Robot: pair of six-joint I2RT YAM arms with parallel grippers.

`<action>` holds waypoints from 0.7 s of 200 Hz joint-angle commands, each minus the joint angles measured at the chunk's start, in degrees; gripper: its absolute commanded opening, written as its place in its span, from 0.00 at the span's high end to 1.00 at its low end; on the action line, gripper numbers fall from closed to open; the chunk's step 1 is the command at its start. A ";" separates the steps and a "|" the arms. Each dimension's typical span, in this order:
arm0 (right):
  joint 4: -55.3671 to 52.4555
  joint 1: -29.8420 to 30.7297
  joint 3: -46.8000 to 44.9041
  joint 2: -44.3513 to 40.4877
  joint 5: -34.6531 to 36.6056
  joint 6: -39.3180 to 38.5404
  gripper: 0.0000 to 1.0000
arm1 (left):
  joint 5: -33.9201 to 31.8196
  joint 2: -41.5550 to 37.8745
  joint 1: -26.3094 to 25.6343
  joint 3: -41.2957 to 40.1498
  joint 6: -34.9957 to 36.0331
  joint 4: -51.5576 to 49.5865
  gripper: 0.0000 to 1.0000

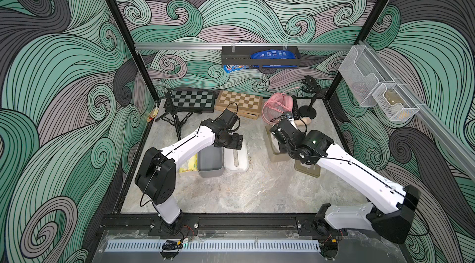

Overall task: Put the tissue paper into the tissue box
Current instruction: Place the paper towel in the tissue box.

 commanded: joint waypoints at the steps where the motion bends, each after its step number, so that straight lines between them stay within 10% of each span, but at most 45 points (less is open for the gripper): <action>1: -0.76 -2.09 2.37 1.90 6.30 -6.46 0.70 | 1.26 -2.31 0.72 -0.85 0.61 1.90 0.11; 140: 7.25 -5.11 -1.79 11.50 4.90 -10.17 0.68 | 3.01 -3.81 1.86 -6.72 0.71 4.73 0.11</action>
